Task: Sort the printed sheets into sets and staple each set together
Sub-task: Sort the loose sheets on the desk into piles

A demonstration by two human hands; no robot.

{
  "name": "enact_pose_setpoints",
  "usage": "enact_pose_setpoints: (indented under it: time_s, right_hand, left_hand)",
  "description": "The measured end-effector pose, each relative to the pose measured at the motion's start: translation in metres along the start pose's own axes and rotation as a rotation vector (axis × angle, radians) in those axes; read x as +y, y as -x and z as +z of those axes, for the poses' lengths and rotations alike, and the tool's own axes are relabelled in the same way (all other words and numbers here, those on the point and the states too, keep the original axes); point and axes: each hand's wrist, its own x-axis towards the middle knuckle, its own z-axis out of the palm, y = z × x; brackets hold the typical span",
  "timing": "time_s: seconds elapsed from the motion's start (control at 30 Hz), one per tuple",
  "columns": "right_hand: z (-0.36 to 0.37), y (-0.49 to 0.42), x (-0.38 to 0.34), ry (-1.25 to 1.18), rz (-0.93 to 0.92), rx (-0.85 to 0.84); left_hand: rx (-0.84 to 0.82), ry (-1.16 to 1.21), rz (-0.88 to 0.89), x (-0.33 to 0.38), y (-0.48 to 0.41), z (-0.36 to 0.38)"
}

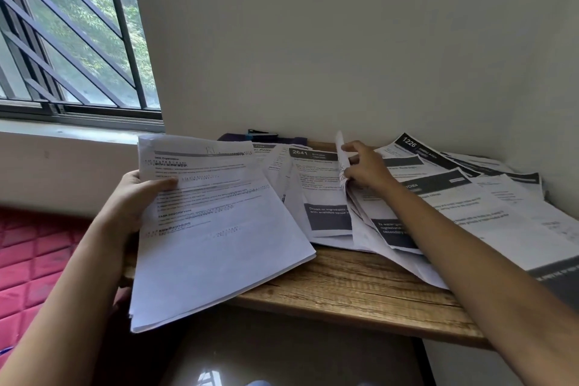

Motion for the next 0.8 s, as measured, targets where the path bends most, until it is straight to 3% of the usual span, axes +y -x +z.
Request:
enact_pose_setpoints:
  time_s: [0.3,0.57,0.67,0.8]
  right_hand:
    - [-0.050,-0.004,-0.018,-0.371,0.241,0.031]
    - [-0.092,0.011,-0.004,-0.181,0.638,-0.182]
    - [-0.088,0.014,-0.001,-0.234,0.628,-0.217]
    - [-0.072,0.013,-0.009,-0.349,0.438,-0.169]
  left_hand:
    - [0.002,0.019,0.011,0.003,0.004,0.002]
    - [-0.038,0.032,0.024,0.005,0.007,0.005]
    - [-0.030,0.027,0.024,0.005,0.006,0.005]
    - [-0.040,0.051,0.028,0.006,0.008,0.006]
